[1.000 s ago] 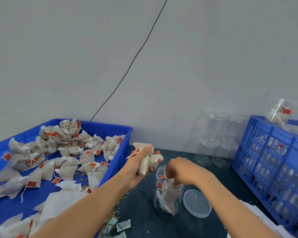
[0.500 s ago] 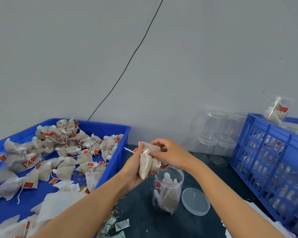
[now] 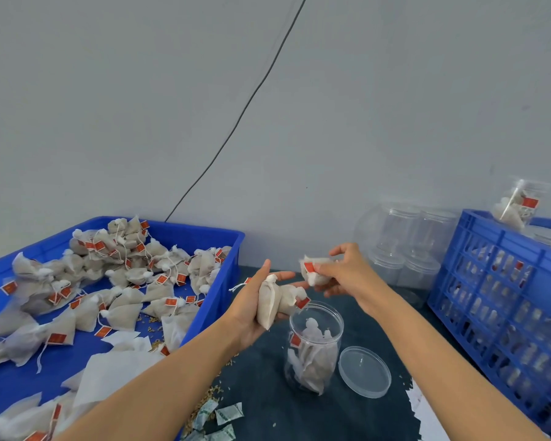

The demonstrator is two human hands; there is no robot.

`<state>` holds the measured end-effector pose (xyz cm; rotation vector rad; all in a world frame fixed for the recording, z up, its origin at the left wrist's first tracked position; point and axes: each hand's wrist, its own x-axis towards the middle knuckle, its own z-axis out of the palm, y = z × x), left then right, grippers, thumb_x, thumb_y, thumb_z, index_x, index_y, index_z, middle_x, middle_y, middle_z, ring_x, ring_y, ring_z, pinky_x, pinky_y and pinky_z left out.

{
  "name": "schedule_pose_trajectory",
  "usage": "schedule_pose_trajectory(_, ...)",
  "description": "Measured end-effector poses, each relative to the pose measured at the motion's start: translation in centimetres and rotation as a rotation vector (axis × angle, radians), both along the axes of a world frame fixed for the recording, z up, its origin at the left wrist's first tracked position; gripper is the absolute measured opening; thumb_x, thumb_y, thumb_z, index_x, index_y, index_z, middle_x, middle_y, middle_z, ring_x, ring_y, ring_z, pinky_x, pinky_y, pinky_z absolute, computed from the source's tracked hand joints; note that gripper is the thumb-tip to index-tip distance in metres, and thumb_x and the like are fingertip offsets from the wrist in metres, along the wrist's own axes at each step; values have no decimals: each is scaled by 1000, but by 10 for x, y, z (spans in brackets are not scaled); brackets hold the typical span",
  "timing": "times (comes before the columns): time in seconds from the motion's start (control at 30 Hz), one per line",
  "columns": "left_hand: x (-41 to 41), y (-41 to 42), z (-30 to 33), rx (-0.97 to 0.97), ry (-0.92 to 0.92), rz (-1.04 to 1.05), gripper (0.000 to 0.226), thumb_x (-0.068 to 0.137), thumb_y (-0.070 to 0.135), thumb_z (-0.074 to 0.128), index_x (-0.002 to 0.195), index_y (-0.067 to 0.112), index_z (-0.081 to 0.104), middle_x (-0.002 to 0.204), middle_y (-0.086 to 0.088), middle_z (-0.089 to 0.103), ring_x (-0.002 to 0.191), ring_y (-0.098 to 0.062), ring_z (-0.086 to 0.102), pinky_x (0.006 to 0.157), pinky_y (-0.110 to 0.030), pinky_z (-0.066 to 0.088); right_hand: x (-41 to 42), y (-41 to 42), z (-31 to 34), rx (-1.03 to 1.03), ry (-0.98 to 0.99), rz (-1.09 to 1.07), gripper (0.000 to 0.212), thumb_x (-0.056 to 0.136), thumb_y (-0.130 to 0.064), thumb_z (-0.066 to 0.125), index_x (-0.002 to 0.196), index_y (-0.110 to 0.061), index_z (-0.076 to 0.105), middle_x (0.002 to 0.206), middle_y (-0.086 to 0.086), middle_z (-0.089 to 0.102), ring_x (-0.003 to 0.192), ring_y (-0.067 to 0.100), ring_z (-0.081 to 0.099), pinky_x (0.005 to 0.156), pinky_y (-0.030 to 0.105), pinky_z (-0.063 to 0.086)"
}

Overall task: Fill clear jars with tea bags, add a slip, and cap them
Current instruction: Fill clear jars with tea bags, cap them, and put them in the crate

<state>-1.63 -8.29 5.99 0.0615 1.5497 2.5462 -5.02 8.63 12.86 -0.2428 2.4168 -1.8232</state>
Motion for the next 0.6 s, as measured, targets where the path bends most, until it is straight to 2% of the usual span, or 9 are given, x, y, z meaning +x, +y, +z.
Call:
schedule_pose_trajectory(0.07, 0, -1, 1, 61, -12, 7, 53, 99, 51, 34, 118, 8, 57, 105, -13, 73, 73, -20, 72, 51, -23, 52, -3, 8, 1, 296, 147, 2, 37, 85, -14, 70, 108, -12, 40, 101, 8, 55, 68, 14, 58, 48, 19, 47)
schedule_pose_trajectory(0.13, -1, -1, 1, 103, -22, 22, 52, 99, 51, 34, 116, 8, 57, 108, -14, 73, 72, -20, 72, 46, -22, 49, -3, 12, 2, 522, 285, 63, 23, 85, -15, 68, 98, -16, 49, 96, 3, 57, 75, 14, 55, 58, 21, 47)
schedule_pose_trajectory(0.2, -2, -1, 0, 121, -27, 36, 51, 99, 52, 33, 114, 9, 56, 109, -13, 72, 71, -19, 71, 45, -21, 48, 0, 11, 4, 661, 320, 199, 15, 83, -15, 70, 88, -21, 57, 92, -2, 60, 82, 14, 57, 66, 21, 46)
schedule_pose_trajectory(0.27, -3, -2, -1, 155, -32, 43, 50, 99, 52, 34, 112, 9, 57, 110, -13, 72, 69, -18, 70, 45, -21, 47, 5, 5, 3, 829, 320, 348, 15, 80, -14, 73, 81, -24, 63, 86, -9, 60, 81, 11, 57, 63, 19, 41)
schedule_pose_trajectory(0.33, -2, -3, -1, 176, -30, 51, 50, 99, 52, 34, 109, 10, 58, 110, -13, 72, 68, -18, 70, 45, -21, 47, 8, -3, -3, 971, 299, 428, 14, 78, -12, 74, 83, -23, 68, 84, -10, 60, 81, 11, 58, 63, 19, 41)
schedule_pose_trajectory(0.43, -2, -3, -1, 197, -39, 56, 51, 98, 53, 35, 109, 9, 59, 112, -14, 71, 68, -18, 70, 44, -21, 47, 9, -12, -15, 1061, 254, 435, 23, 77, -12, 75, 97, -19, 66, 96, -4, 60, 88, 16, 59, 71, 25, 47)
schedule_pose_trajectory(0.6, -1, -2, 0, 237, -75, 40, 53, 97, 54, 36, 113, 8, 56, 112, -17, 71, 67, -21, 69, 43, -22, 47, 8, -19, -27, 1071, 179, 486, 16, 82, -10, 66, 96, -15, 71, 100, 7, 70, 85, 19, 63, 70, 28, 49)
